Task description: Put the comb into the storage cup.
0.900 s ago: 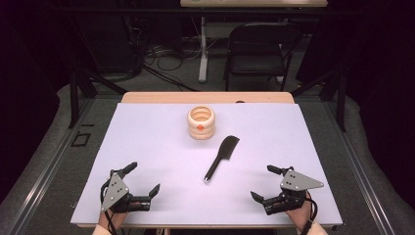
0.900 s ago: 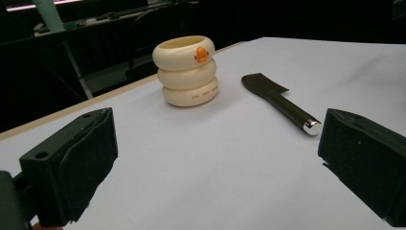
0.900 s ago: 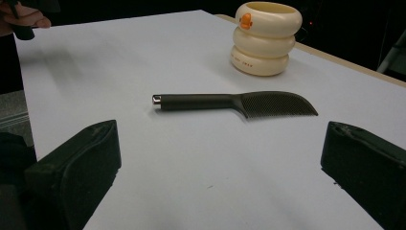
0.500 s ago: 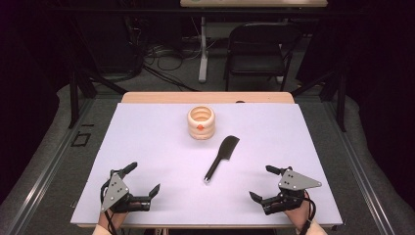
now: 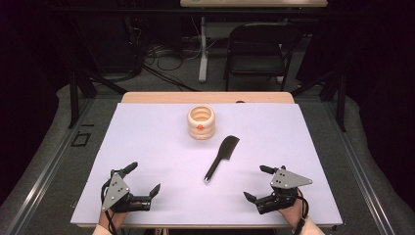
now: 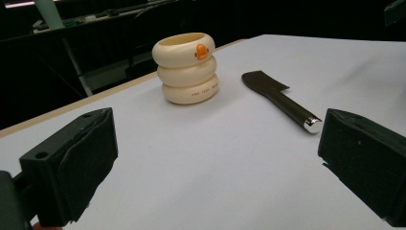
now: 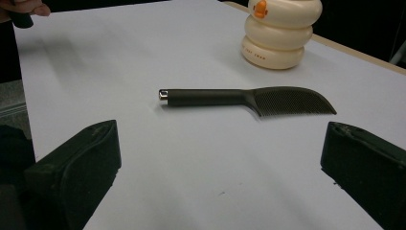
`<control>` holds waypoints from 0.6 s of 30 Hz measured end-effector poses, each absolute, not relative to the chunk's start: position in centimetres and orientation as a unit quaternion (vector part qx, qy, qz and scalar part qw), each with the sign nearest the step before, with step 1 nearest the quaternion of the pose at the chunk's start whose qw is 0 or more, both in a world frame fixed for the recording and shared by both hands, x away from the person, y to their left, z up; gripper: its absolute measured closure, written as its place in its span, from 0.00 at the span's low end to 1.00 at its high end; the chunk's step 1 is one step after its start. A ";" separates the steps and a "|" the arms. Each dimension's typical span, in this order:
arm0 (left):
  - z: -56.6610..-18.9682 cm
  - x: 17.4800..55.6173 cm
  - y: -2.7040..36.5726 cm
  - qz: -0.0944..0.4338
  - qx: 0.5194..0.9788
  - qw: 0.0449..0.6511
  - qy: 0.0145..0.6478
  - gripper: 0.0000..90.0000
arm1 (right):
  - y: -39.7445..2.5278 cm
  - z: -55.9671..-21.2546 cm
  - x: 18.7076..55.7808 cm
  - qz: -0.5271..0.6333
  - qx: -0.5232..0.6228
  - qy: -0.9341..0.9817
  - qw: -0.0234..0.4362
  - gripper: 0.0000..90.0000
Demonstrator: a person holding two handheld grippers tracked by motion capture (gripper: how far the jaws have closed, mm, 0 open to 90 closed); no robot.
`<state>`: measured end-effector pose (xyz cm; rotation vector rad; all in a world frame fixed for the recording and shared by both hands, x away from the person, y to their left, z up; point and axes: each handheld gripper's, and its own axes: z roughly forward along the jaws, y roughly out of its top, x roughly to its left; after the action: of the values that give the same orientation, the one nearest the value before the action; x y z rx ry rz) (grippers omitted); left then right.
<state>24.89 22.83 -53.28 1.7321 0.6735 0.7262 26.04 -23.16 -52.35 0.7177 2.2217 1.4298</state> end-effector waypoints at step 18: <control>-53.3 24.9 22.8 0.304 0.729 0.543 0.286 0.00 | -21.3 -52.4 27.4 0.496 0.254 0.808 0.193 0.00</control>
<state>24.92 22.82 -53.30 1.7304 0.6789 0.7217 27.45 -21.27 -52.42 0.7124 2.2666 1.3907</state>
